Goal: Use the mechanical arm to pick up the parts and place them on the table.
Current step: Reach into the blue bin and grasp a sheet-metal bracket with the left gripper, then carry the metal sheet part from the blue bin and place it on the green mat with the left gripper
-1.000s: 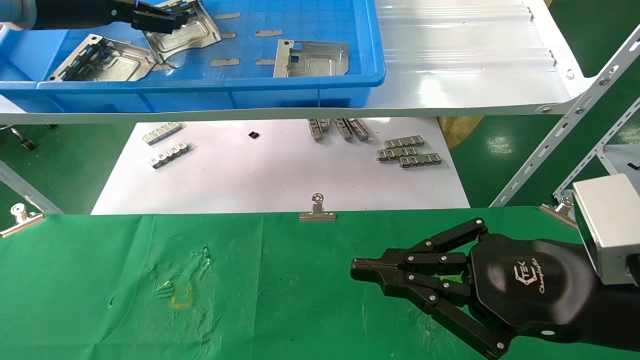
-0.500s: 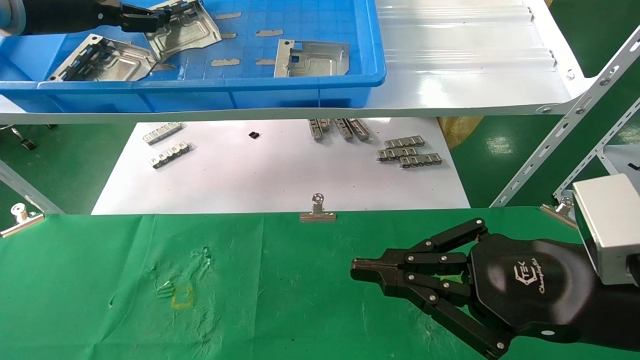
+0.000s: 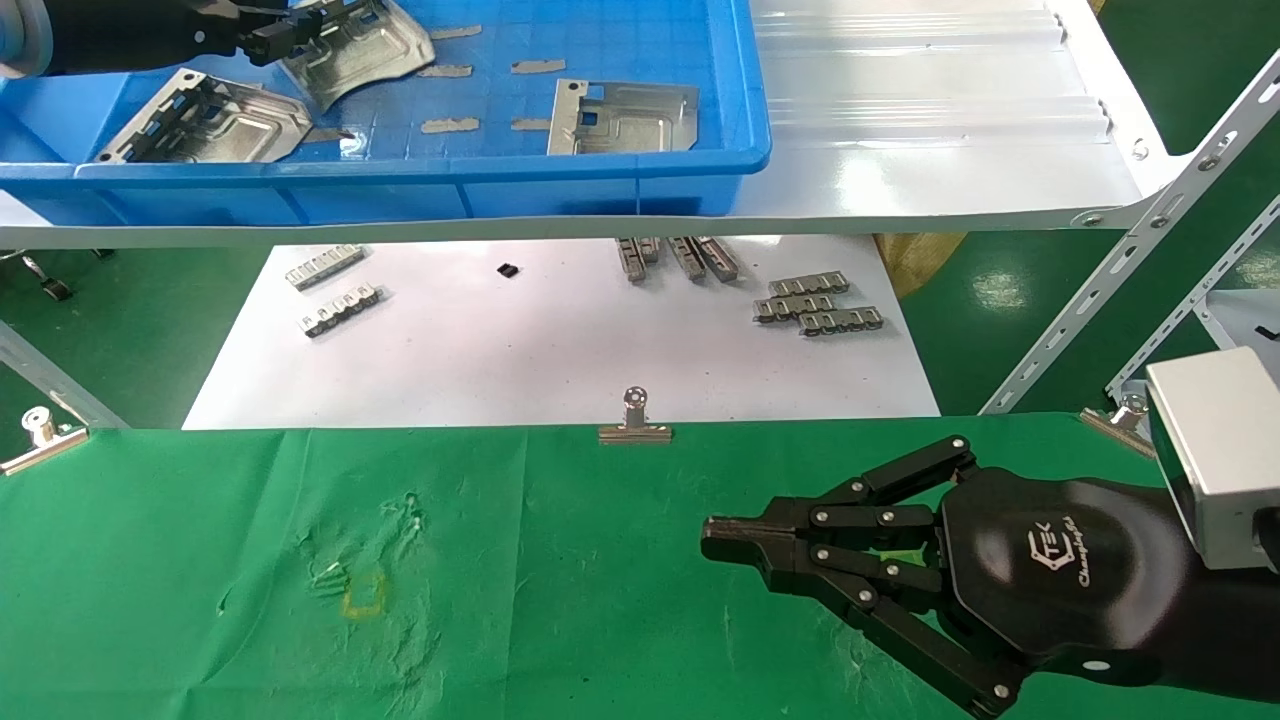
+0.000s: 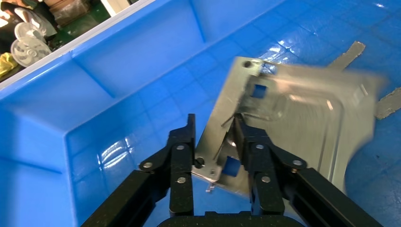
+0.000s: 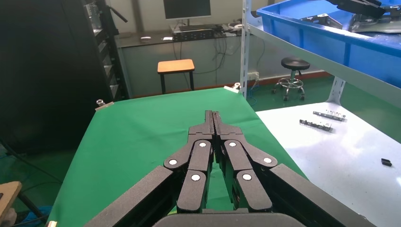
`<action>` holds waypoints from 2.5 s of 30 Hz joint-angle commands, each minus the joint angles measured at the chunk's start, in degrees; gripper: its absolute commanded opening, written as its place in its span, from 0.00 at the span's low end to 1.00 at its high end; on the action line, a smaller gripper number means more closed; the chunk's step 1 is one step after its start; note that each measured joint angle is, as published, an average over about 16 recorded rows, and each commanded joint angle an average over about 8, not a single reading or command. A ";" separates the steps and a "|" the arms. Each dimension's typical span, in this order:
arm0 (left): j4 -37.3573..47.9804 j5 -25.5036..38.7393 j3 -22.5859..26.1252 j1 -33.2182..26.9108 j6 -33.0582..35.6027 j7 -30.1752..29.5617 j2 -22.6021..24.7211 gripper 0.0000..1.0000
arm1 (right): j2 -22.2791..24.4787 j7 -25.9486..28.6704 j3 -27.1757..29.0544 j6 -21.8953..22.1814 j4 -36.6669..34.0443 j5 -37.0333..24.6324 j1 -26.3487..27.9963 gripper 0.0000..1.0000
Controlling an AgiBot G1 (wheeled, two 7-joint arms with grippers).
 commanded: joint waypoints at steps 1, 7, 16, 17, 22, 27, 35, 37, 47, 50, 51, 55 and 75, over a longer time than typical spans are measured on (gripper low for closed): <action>-0.02 0.10 0.07 0.09 -0.11 -0.03 -0.01 0.00 | 0.00 0.00 -0.01 0.00 0.00 0.01 0.00 0.49; -0.34 -0.94 -0.66 0.02 1.03 -0.24 -0.76 0.00 | 0.01 -0.02 -0.03 0.01 0.00 0.02 0.01 1.00; -2.62 -4.19 -2.84 -1.42 10.66 1.56 -3.38 0.00 | 0.03 -0.03 -0.07 0.03 0.00 0.05 0.01 1.00; -2.99 -4.58 -3.08 -1.64 12.59 2.00 -3.77 0.00 | 0.03 -0.04 -0.07 0.03 0.00 0.05 0.02 1.00; -4.86 -6.34 -4.03 -2.34 24.78 4.65 -5.72 0.00 | 0.04 -0.04 -0.09 0.04 0.00 0.06 0.02 1.00; -6.26 -8.04 -4.74 -2.21 38.55 7.91 -7.26 0.00 | 0.04 -0.05 -0.11 0.05 0.00 0.07 0.02 1.00; -9.39 -11.09 -4.93 -0.24 46.46 11.31 -8.42 0.00 | 0.06 -0.07 -0.14 0.06 0.00 0.10 0.03 1.00; -11.75 -12.54 -4.49 1.03 46.76 11.41 -9.06 0.00 | 0.06 -0.07 -0.15 0.06 0.00 0.10 0.03 1.00; -31.75 -25.68 1.97 10.58 46.72 8.80 -17.30 0.00 | 0.08 -0.09 -0.18 0.08 0.00 0.13 0.04 1.00; -36.22 -28.91 4.67 13.00 46.43 9.55 -20.13 0.00 | 0.08 -0.10 -0.19 0.08 0.00 0.13 0.04 1.00; -37.24 -29.58 5.56 13.65 46.34 10.34 -20.94 0.00 | 0.08 -0.10 -0.20 0.09 0.00 0.14 0.04 1.00; -39.23 -30.51 8.72 15.62 46.00 16.13 -23.46 0.00 | 0.09 -0.11 -0.21 0.09 0.00 0.15 0.05 1.00; -32.07 -29.19 14.28 29.77 40.83 42.33 -28.31 0.00 | 0.12 -0.14 -0.28 0.12 0.00 0.20 0.06 1.00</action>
